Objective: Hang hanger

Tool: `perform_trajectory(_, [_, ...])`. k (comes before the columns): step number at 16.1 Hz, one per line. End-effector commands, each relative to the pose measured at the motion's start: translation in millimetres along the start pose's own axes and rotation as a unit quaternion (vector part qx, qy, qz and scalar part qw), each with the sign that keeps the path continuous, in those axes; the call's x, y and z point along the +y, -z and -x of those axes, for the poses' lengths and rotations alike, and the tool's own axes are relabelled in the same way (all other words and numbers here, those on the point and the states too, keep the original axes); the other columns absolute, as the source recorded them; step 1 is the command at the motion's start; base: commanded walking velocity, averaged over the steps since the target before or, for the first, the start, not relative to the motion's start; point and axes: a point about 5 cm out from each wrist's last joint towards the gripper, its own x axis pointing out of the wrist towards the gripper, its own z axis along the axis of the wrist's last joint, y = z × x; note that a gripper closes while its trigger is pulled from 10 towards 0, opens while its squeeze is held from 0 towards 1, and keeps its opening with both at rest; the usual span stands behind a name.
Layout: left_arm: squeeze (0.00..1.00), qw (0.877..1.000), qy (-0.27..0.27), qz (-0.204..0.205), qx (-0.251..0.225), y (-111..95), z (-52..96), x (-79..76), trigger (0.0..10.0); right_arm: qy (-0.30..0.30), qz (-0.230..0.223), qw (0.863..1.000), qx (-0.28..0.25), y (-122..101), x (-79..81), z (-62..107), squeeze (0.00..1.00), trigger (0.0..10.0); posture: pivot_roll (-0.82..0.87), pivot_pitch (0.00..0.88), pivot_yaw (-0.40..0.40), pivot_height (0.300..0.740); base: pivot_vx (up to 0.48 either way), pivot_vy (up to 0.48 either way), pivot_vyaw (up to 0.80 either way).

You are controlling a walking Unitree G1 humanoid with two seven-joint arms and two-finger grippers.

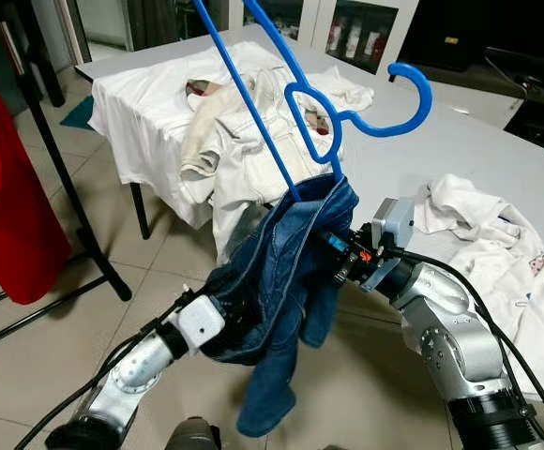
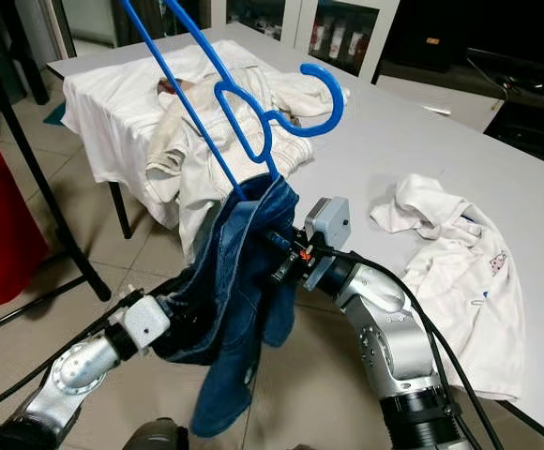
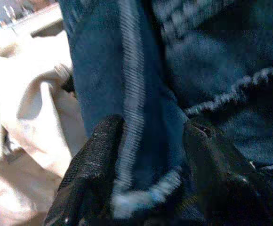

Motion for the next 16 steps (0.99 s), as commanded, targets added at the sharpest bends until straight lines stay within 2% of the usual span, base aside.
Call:
perform_trajectory(1, [0.00,0.999,0.025,0.013,0.018,5,-1.7,-7.8,10.0,0.001,0.017,1.000,-0.023,-14,-2.8,-0.1,0.00,0.0,0.12,0.000,-0.081,0.710,0.000,0.000,0.00])
perform_trajectory(2, [0.00,0.998,0.044,0.030,0.038,11,0.1,-14.6,10.0,0.003,0.019,1.000,-0.025,-15,-3.9,0.4,0.00,0.0,0.12,0.000,-0.081,0.710,0.000,0.000,0.00])
perform_trajectory(3, [0.00,0.997,0.053,0.036,0.045,14,1.1,-17.6,9.0,0.003,0.019,0.999,-0.025,-16,-4.2,0.8,0.00,0.0,0.12,0.000,-0.081,0.710,0.000,0.000,0.00])
perform_trajectory(4, [0.00,0.995,0.064,0.048,0.053,17,2.3,-21.2,2.0,0.003,0.020,0.999,-0.025,-16,-4.4,1.6,0.00,0.0,0.12,0.000,-0.081,0.710,0.000,0.000,0.00])
perform_trajectory(5, [0.00,0.994,0.074,0.060,0.058,19,3.7,-24.2,0.0,0.002,0.021,0.999,-0.025,-16,-3.9,2.1,0.00,0.0,0.12,0.000,-0.081,0.710,0.000,0.000,0.00])
perform_trajectory(8, [0.00,0.990,0.097,0.074,0.067,22,6.7,-29.0,0.0,-0.003,0.027,0.999,-0.019,-14,-1.8,3.9,0.00,0.0,0.12,0.000,-0.081,0.710,0.000,0.000,0.00])
perform_trajectory(13, [0.00,0.985,0.120,0.105,0.062,24,11.4,-28.4,0.0,-0.017,0.050,0.999,0.015,-4,0.5,14.6,0.00,0.0,0.12,0.000,-0.077,0.710,0.000,0.000,0.00])
perform_trajectory(16, [0.00,0.982,0.136,0.116,0.054,23,14.4,-30.3,0.0,-0.027,0.075,0.995,0.052,10,3.5,23.5,0.00,0.0,0.12,0.003,-0.076,0.710,0.000,0.000,0.00])
